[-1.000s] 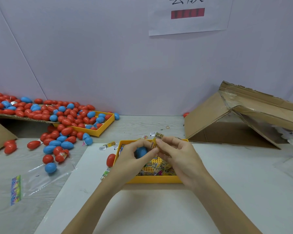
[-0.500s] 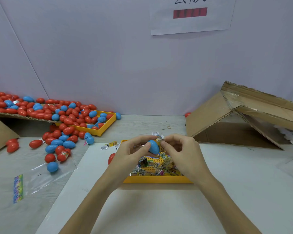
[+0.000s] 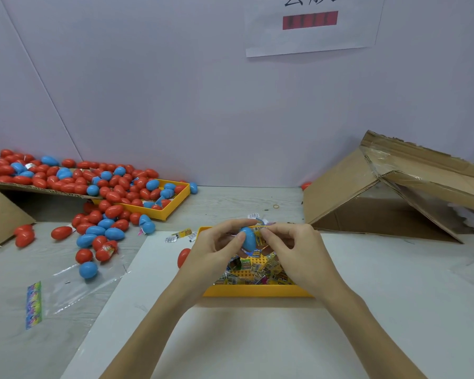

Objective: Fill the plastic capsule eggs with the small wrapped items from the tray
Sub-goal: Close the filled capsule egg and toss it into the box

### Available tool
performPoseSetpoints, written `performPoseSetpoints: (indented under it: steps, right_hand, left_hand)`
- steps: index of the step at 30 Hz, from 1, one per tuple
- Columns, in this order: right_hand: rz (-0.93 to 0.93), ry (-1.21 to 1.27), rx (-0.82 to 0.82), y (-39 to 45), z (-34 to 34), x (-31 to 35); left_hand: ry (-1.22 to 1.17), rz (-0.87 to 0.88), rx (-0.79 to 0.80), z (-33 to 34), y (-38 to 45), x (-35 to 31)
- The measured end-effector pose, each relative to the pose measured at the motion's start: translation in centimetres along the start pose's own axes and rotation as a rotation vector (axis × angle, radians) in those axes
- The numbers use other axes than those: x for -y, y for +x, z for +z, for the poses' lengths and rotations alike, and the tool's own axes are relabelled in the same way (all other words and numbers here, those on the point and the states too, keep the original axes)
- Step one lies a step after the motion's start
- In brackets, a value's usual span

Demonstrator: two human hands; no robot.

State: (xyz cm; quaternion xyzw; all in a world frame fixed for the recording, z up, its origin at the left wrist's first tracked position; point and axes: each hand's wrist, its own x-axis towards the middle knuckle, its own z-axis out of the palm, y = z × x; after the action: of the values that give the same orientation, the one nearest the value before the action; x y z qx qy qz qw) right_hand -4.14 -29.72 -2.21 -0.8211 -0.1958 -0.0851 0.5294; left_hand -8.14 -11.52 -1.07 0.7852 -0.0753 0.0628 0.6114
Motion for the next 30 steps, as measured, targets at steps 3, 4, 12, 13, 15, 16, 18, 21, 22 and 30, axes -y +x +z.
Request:
performPoseSetpoints:
  steps: [3,4,12,13,15,16,18,21,22,30]
  right_hand:
    - [0.001,-0.007,-0.002,-0.08,0.00,0.01]
    - [0.004,-0.006,-0.002,-0.08,0.00,0.01]
    - [0.017,-0.026,0.017,-0.12,0.14,0.12]
    - [0.021,-0.025,0.018,-0.12,0.14,0.12]
    - [0.022,-0.026,0.018,-0.14,0.19,0.16]
    - [0.016,-0.026,0.014,-0.17,0.20,0.16]
    - [0.004,-0.023,0.001,-0.23,0.24,0.13]
    - [0.018,0.041,-0.012,-0.20,0.37,0.00]
    - [0.024,0.062,-0.015,-0.18,0.45,-0.02]
    - [0.039,0.115,-0.006,-0.11,0.71,-0.13]
  left_hand:
    - [0.021,0.008,-0.018,0.06,-0.05,-0.13]
    - [0.024,0.009,-0.024,0.07,-0.06,-0.17]
    - [0.039,-0.012,-0.064,0.24,0.00,-0.38]
    - [0.042,-0.011,-0.065,0.25,0.01,-0.37]
    - [0.048,-0.004,-0.072,0.26,-0.02,-0.32]
    - [0.050,0.001,-0.076,0.24,-0.05,-0.29]
    - [0.051,0.010,-0.086,0.21,-0.10,-0.21]
    - [0.046,0.019,-0.108,0.20,-0.11,-0.14]
    - [0.039,0.022,-0.114,0.22,-0.12,-0.15]
    - [0.029,0.043,-0.115,0.34,-0.24,-0.40]
